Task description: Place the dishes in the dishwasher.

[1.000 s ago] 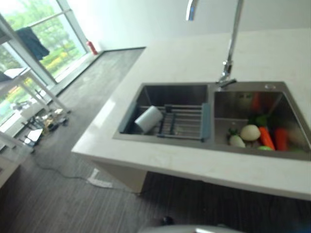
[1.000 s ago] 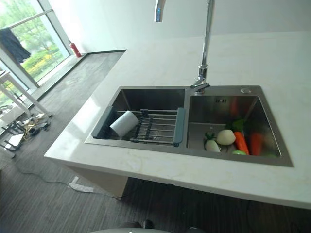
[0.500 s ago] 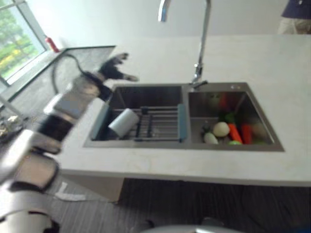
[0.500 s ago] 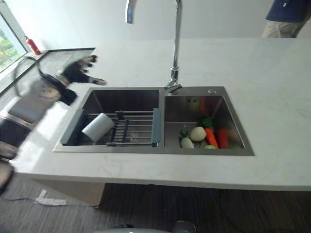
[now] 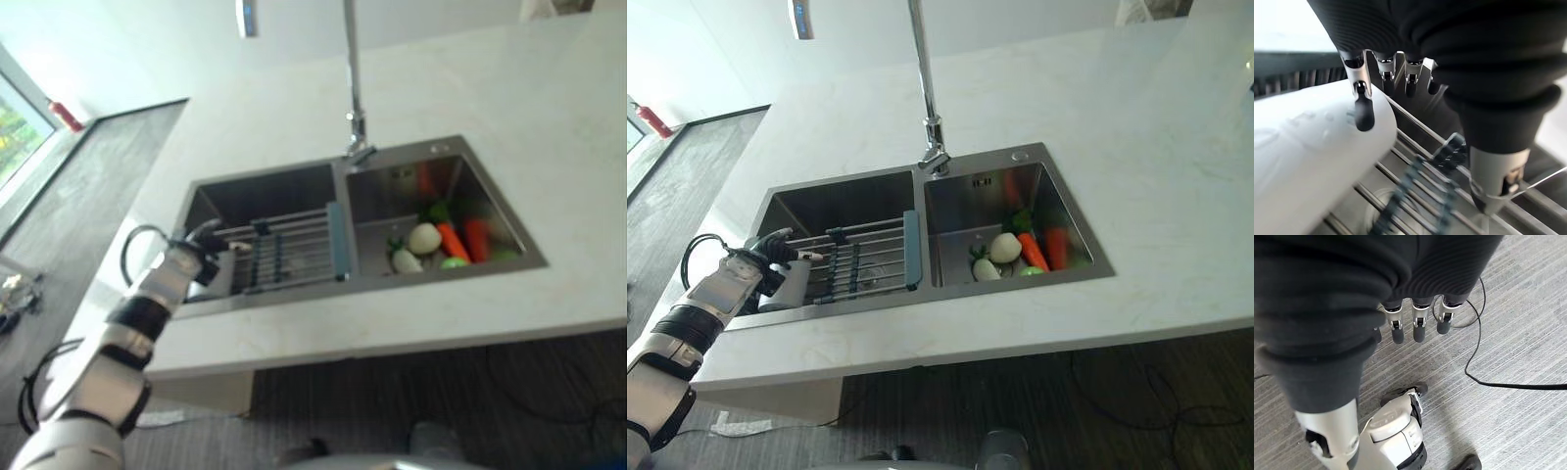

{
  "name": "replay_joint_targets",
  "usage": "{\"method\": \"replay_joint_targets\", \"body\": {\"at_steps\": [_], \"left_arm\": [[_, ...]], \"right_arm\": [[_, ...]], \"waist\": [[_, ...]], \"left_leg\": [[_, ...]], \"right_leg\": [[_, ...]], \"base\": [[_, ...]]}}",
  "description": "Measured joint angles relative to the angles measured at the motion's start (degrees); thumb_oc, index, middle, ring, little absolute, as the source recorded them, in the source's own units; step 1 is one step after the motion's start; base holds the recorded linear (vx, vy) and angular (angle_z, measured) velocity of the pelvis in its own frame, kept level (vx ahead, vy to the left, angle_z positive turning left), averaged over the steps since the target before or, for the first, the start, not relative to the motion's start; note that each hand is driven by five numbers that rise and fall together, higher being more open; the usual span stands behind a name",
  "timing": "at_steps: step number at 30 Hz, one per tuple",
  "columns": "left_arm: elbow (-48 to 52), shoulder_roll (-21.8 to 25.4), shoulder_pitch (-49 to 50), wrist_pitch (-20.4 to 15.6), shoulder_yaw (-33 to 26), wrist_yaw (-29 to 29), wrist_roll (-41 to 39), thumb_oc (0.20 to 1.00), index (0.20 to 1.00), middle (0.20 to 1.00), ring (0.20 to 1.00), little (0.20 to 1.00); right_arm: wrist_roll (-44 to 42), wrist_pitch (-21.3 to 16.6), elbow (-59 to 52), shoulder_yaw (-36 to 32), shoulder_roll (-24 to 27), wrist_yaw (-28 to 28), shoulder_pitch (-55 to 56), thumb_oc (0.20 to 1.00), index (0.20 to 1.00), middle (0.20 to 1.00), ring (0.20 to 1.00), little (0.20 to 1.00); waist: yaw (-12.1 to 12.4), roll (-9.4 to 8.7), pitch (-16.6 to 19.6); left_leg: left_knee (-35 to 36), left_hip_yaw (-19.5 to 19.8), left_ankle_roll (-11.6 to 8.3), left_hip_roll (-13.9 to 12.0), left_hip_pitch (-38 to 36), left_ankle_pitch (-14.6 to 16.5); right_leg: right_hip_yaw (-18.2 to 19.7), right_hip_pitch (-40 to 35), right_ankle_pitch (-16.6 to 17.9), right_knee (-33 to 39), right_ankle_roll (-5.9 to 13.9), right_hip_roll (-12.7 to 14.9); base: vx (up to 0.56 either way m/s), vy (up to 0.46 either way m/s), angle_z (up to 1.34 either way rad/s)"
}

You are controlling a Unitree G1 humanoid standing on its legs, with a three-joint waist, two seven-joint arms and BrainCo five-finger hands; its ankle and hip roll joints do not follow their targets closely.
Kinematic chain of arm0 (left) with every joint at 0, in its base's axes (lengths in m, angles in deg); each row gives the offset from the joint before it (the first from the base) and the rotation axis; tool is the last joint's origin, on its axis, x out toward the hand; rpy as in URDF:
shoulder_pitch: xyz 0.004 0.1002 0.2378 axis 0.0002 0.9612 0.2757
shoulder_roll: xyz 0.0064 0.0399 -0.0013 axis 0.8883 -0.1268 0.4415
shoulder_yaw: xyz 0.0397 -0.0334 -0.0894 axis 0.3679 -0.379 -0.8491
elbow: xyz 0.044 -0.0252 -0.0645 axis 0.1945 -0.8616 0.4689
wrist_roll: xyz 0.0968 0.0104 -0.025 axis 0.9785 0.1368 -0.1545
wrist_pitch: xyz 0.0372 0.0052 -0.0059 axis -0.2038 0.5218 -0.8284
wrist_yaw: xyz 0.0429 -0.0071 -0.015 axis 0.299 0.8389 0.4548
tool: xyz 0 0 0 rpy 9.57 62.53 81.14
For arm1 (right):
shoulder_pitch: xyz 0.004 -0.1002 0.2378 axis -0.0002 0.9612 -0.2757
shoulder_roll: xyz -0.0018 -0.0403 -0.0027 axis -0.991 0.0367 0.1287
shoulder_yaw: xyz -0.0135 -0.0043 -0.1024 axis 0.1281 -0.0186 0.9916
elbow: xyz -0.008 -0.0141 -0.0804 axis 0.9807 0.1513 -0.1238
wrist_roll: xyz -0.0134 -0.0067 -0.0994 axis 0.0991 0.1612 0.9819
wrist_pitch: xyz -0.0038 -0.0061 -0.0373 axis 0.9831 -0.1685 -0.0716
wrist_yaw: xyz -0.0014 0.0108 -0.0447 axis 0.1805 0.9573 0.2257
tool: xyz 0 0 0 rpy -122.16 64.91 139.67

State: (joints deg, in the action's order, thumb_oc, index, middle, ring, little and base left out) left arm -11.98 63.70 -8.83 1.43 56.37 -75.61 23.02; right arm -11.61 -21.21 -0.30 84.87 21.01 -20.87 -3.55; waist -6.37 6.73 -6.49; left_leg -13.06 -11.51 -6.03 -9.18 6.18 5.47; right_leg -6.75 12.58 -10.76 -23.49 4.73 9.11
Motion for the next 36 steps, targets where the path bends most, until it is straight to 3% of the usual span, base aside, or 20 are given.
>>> {"method": "replay_joint_targets", "body": {"at_steps": [9, 15, 23, 27, 32, 36], "left_arm": [[0.4, 0.1, 0.7, -2.5, 0.1, 6.2, 11.9, 1.000, 1.000, 1.000, 1.000, 1.000], [10.6, 1.4, 1.2, -5.6, 0.0, 11.7, 13.4, 1.000, 1.000, 1.000, 1.000, 1.000], [14.3, 1.6, 7.4, -4.6, -0.7, 11.9, 13.3, 1.000, 1.000, 1.000, 1.000, 1.000], [15.5, 1.6, 7.5, -1.6, -0.7, 11.5, 13.0, 1.000, 1.000, 1.000, 1.000, 1.000], [11.7, -0.3, 9.5, 1.3, -0.7, 11.3, 10.8, 1.000, 1.000, 1.000, 1.000, 1.000], [8.5, -2.0, 9.4, 0.2, -0.8, 14.0, 10.6, 1.000, 1.000, 1.000, 1.000, 1.000]], "right_arm": [[0.1, -0.1, -0.3, 0.1, 0.7, -0.3, 0.0, 1.000, 1.000, 1.000, 1.000, 1.000], [-0.1, -0.4, -1.1, 0.1, 0.7, -0.6, -0.1, 1.000, 1.000, 1.000, 1.000, 1.000], [-0.1, -0.5, -1.0, -0.1, 0.6, -0.5, -0.1, 1.000, 1.000, 1.000, 1.000, 1.000], [-0.1, -0.6, -1.1, -0.1, 0.6, -0.6, -0.1, 1.000, 1.000, 1.000, 1.000, 1.000], [-0.1, -0.6, -1.1, 0.0, 0.6, -0.5, -0.1, 1.000, 1.000, 1.000, 1.000, 1.000], [-0.1, -0.6, -1.2, 0.0, 0.6, -0.5, -0.1, 1.000, 1.000, 1.000, 1.000, 1.000]], "waist": [[0.1, -0.47, -1.8], [1.1, -0.37, -1.8], [1.8, -0.26, -2.1], [2.3, -0.25, -2.9], [2.2, -0.28, -2.9], [2.0, -0.12, -2.8]], "left_leg": [[0.2, 0.0, 0.15, 0.4, -0.1, -0.1], [0.8, 0.2, 0.26, 0.7, -0.2, -0.2], [1.0, 0.6, 0.29, 0.8, -0.2, -0.5], [1.1, 1.0, 0.47, 1.2, -0.1, -0.7], [1.1, 1.2, 0.61, 1.4, 0.0, -0.8], [0.9, 1.2, 0.62, 1.4, -0.1, -0.8]], "right_leg": [[0.0, -0.2, 0.1, 0.2, 0.21, 0.4], [-0.1, -0.3, 0.1, 0.4, 0.23, 0.5], [-0.3, -0.4, 0.0, 0.3, 0.30, 0.6], [-0.6, -0.4, 0.0, 0.0, 0.42, 1.1], [-0.7, -0.4, 0.0, -0.1, 0.45, 1.3], [-0.6, -0.4, 0.0, -0.4, 0.45, 1.3]], "base": [[0.02, 0.011, 0.00], [0.02, 0.009, 0.02], [0.00, 0.003, 0.02], [0.00, 0.001, 0.06], [0.00, -0.001, 0.01], [0.00, 0.000, 0.00]]}}
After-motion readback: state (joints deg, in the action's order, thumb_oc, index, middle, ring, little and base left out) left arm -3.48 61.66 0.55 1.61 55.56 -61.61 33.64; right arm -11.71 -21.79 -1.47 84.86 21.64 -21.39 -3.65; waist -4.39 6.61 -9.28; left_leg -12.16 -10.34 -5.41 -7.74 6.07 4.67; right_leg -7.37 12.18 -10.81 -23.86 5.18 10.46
